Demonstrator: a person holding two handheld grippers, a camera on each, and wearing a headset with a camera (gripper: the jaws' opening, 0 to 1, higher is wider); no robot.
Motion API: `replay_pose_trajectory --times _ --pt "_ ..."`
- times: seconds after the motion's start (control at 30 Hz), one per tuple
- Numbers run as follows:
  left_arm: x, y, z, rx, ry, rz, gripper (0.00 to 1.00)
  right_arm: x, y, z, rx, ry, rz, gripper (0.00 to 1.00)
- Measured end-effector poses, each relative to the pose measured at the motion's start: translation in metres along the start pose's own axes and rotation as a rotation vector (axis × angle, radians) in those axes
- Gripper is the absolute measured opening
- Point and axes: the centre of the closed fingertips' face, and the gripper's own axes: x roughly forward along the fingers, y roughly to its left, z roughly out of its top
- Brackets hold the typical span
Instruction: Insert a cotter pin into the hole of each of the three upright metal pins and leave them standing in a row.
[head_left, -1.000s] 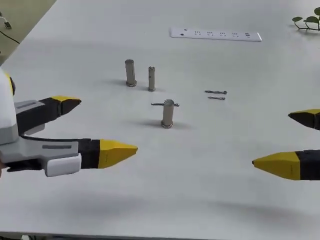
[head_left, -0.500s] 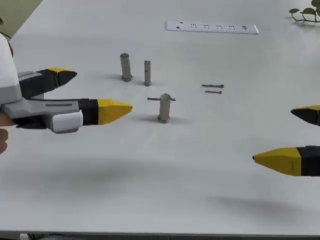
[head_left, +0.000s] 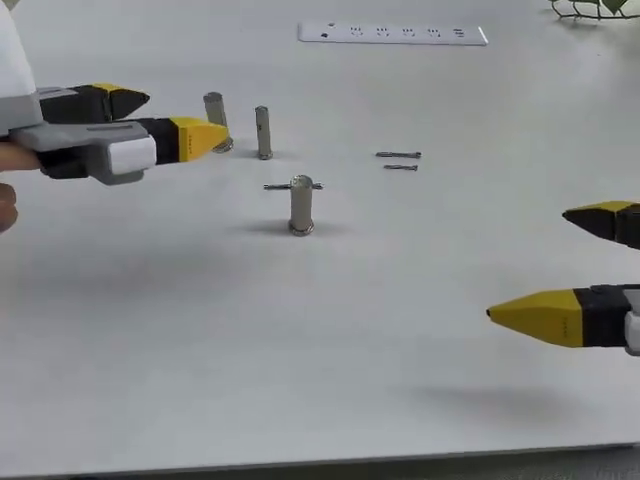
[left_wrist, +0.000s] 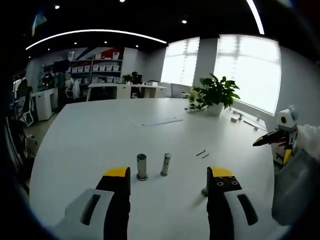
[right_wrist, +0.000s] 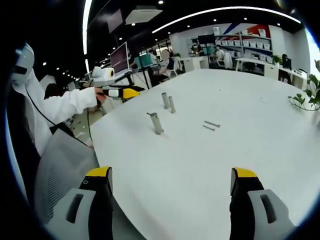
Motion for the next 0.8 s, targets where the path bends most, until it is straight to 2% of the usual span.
replay_pose_trajectory --times 0.07,0.23,0.3,0.5,0.6,0.67,0.8 --pt "0.006 0.009 -0.003 0.035 0.025 0.034 0.53 -0.001 -0.003 -0.001 0.002 0.001 -0.003 0.96" --pt "0.022 0.017 -0.005 0.081 0.05 0.061 0.49 -0.002 -0.006 -0.001 0.01 -0.003 -0.008 0.96" --pt "0.032 0.032 -0.006 0.088 0.063 0.07 0.47 -0.001 -0.008 -0.001 0.01 -0.002 -0.011 0.96" --pt "0.048 0.041 -0.012 0.107 0.08 0.088 0.41 0.001 -0.004 0.0 0.01 0.005 -0.005 0.96" --pt "0.053 0.042 -0.013 0.086 0.076 0.064 0.37 0.001 -0.003 0.002 0.009 0.005 -0.006 0.96" --pt "0.056 0.044 -0.014 0.102 0.079 0.056 0.34 0.0 -0.003 0.005 0.007 -0.001 -0.009 0.96" --pt "0.063 0.053 -0.016 0.111 0.086 0.076 0.34 0.0 -0.002 0.007 0.009 -0.005 -0.013 0.96"
